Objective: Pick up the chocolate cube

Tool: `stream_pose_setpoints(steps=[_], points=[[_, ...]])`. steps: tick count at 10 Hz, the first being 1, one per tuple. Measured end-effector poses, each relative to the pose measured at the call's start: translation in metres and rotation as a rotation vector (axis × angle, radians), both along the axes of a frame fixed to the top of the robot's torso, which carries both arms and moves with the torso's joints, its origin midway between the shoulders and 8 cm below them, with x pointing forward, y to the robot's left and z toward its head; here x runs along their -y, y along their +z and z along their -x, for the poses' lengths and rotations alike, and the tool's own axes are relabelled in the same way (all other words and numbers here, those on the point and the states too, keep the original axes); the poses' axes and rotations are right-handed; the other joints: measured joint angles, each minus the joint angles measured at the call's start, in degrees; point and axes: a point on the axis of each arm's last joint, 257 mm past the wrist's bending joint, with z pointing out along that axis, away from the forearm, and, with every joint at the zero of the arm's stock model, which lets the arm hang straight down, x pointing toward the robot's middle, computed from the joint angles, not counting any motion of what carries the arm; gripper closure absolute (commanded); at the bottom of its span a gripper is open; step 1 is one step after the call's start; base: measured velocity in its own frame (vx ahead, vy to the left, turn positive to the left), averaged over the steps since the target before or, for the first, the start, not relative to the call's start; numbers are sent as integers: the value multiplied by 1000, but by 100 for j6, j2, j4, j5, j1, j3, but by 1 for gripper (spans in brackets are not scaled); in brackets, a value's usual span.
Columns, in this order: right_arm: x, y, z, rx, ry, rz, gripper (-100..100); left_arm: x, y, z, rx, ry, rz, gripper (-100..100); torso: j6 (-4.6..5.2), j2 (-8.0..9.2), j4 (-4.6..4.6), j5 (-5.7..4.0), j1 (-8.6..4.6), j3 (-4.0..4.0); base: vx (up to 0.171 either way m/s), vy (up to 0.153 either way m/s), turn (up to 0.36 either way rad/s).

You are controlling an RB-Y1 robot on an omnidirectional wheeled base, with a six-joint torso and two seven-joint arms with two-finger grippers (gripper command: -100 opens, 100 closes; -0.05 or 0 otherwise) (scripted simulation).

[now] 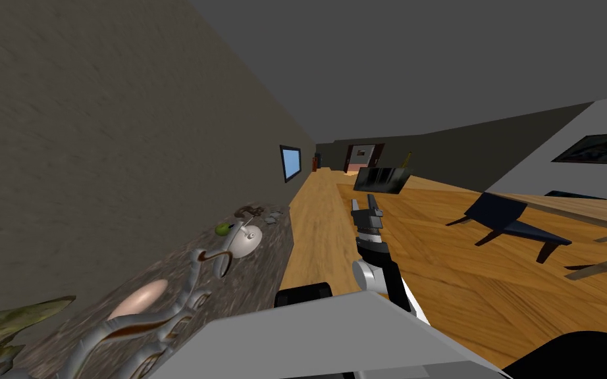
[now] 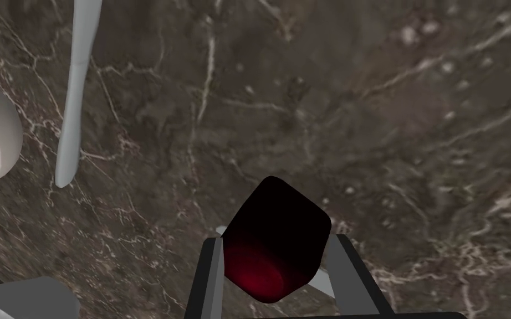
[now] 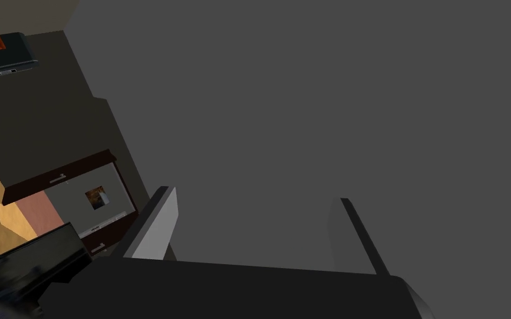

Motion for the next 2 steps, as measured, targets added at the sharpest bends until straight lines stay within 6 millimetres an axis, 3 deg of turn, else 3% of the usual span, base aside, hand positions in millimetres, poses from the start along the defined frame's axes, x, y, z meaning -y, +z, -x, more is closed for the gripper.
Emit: stream_pose_setpoints(steps=[1,2], points=[[0,0,0,0,0,0,0,-1,7,0,0,3,-1,100,0,-1,-1,-2,-9,-1,1,-17,-8],[0,0,0,0,0,0,0,-1,7,0,0,4,1,0,-3,0,-1,1,-2,0,0,0,0]])
